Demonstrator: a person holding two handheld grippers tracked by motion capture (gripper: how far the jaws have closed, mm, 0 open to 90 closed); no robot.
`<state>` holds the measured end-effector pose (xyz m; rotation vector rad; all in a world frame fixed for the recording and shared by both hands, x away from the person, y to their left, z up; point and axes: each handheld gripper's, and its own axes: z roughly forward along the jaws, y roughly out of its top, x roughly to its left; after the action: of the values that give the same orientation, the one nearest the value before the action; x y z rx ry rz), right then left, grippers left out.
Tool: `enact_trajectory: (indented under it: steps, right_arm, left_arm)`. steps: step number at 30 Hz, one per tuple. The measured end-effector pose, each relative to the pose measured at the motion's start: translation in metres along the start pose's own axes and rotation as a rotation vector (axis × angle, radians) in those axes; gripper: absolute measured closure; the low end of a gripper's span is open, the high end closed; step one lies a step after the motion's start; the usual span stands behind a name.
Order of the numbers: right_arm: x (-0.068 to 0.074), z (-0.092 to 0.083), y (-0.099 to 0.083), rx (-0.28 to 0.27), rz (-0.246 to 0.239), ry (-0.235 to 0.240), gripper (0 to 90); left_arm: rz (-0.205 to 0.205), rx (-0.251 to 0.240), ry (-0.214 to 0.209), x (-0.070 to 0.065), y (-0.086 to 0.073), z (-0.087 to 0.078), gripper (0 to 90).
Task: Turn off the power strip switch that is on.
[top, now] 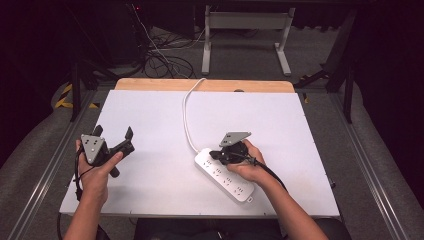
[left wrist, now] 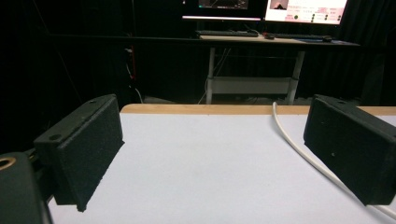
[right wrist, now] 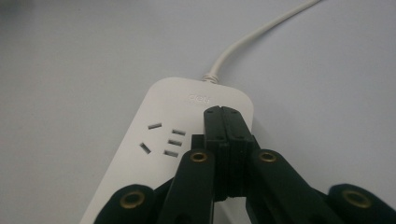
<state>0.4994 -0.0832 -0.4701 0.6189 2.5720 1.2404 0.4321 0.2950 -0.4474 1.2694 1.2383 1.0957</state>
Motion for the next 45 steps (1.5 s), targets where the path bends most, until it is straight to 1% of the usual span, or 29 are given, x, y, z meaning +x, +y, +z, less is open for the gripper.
enact_trajectory:
  steps: [12, 19, 25, 28, 31, 34, 36, 45]
  right_arm:
    - [0.0014, 0.0, 0.0009, 0.007, -0.006, -0.012, 90.0]
    - [0.0014, 0.0001, 0.0014, 0.009, -0.004, -0.01, 90.0]
    - [0.0026, 0.0002, 0.0019, 0.012, -0.013, -0.019, 90.0]
    - [0.0035, 0.0001, 0.0025, 0.017, -0.022, -0.027, 90.0]
    - [0.0044, 0.0002, 0.003, 0.02, -0.021, -0.032, 90.0]
    - [0.0042, 0.0003, 0.003, 0.019, -0.004, -0.031, 90.0]
    - [0.0041, 0.0002, 0.003, 0.019, -0.004, -0.03, 90.0]
    - [0.0074, 0.0005, 0.0044, 0.028, -0.025, -0.053, 90.0]
  left_arm:
    - [-0.002, 0.0, 0.0, -0.0006, -0.0004, 0.0006, 5.3]
    - [-0.001, 0.001, -0.002, -0.0006, -0.0005, 0.0008, 5.3]
    - [0.003, 0.003, -0.006, -0.0014, -0.0005, 0.0008, 5.4]
    - [-0.001, 0.002, -0.005, -0.0012, -0.0006, 0.0009, 5.4]
    - [0.0, 0.004, -0.002, -0.0002, -0.0006, 0.0011, 5.4]
    - [-0.001, 0.004, -0.004, -0.0002, -0.0006, 0.0013, 5.4]
    - [-0.001, 0.004, -0.005, -0.0004, -0.0006, 0.0014, 5.4]
    - [0.001, 0.004, -0.006, -0.0007, -0.0005, 0.0017, 5.4]
